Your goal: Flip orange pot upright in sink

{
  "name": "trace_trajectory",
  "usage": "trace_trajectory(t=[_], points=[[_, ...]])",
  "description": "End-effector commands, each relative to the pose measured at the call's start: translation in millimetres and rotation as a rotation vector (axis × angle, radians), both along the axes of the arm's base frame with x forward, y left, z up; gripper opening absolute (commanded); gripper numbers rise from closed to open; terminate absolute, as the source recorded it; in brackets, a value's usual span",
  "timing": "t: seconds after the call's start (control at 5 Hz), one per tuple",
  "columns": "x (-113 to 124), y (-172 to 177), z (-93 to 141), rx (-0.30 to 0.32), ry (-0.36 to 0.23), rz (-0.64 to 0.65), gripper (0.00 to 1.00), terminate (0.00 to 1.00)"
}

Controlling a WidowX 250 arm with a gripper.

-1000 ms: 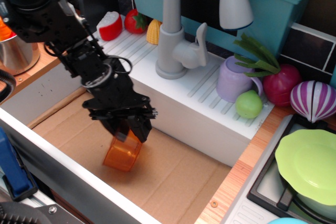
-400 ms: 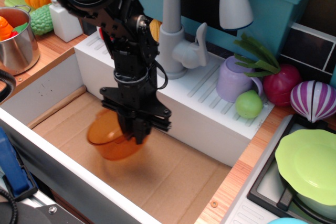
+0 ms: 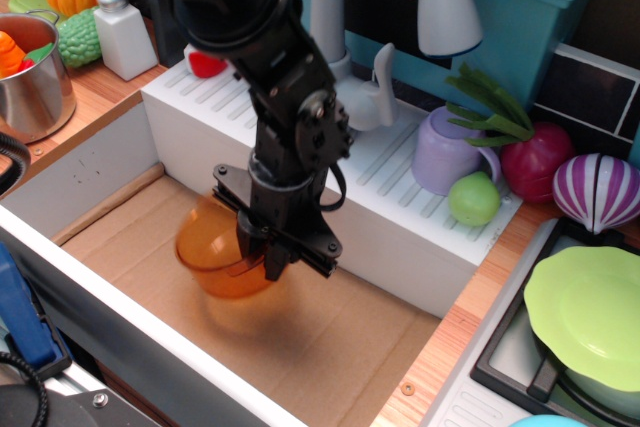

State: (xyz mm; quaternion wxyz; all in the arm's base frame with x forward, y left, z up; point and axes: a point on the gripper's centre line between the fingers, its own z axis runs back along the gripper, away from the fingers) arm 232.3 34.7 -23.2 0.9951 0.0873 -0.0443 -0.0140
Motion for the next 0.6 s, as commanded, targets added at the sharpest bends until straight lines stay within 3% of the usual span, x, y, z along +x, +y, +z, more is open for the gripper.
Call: trace_trajectory(t=[0.0, 0.2, 0.4], points=[[5.4, 1.0, 5.4, -0.003, -0.055, -0.011, 1.00, 0.00], [5.4, 1.0, 5.4, -0.003, -0.055, -0.011, 1.00, 0.00], [5.4, 1.0, 5.4, -0.003, -0.055, -0.011, 1.00, 1.00]])
